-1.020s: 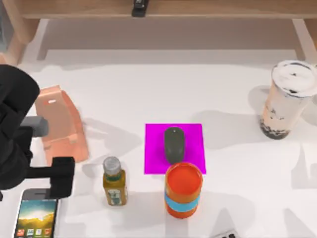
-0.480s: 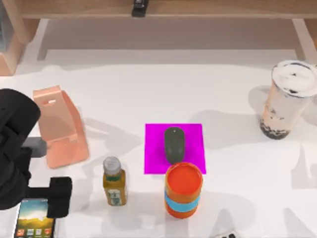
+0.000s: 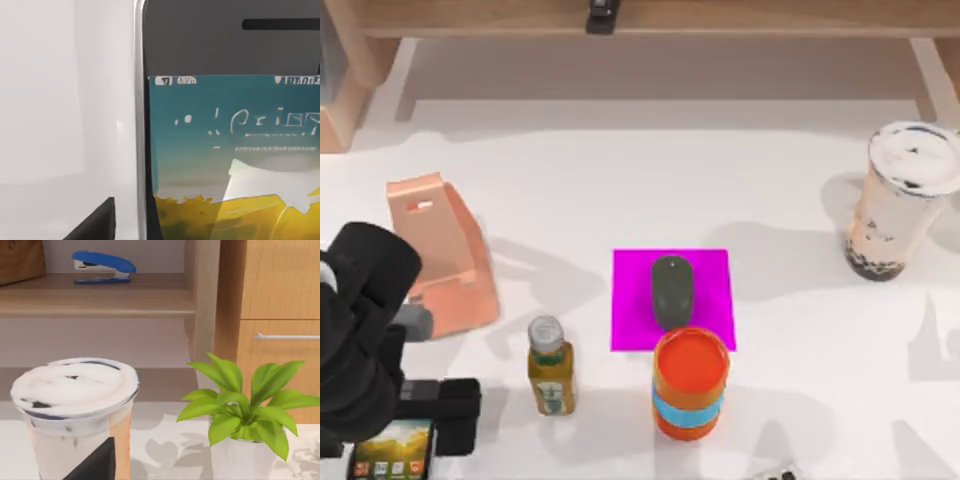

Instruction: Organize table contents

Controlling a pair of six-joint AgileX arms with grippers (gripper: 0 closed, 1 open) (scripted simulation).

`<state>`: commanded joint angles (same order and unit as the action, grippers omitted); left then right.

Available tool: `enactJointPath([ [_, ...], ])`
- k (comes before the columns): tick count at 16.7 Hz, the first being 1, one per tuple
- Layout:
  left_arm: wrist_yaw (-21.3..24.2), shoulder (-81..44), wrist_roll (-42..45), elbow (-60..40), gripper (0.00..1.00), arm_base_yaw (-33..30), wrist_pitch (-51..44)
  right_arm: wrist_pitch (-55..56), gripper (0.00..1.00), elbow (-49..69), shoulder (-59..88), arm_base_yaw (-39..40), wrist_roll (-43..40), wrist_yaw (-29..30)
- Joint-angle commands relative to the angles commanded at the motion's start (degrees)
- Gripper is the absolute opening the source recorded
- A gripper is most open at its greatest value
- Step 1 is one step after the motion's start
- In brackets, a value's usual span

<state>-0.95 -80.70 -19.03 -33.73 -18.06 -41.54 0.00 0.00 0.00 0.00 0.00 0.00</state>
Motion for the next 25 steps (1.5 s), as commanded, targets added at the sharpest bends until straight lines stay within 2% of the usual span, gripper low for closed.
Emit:
enactJointPath([
  [3, -0.01, -2.62, 0.17, 2.79, 1.0, 0.13, 4.86, 0.0, 1.0, 0.0, 0.0, 0.0, 0.0, 0.0],
  [7, -0.01, -2.88, 0.18, 3.06, 1.0, 0.14, 5.27, 0.0, 1.0, 0.0, 0.0, 0.0, 0.0, 0.0],
  [20, -0.01, -2.88, 0.18, 3.06, 0.02, 0.14, 5.27, 0.0, 1.0, 0.0, 0.0, 0.0, 0.0, 0.0],
  [25, -0.01, -2.88, 0.18, 3.06, 0.0, 0.14, 5.27, 0.0, 1.0, 0.0, 0.0, 0.0, 0.0, 0.0],
])
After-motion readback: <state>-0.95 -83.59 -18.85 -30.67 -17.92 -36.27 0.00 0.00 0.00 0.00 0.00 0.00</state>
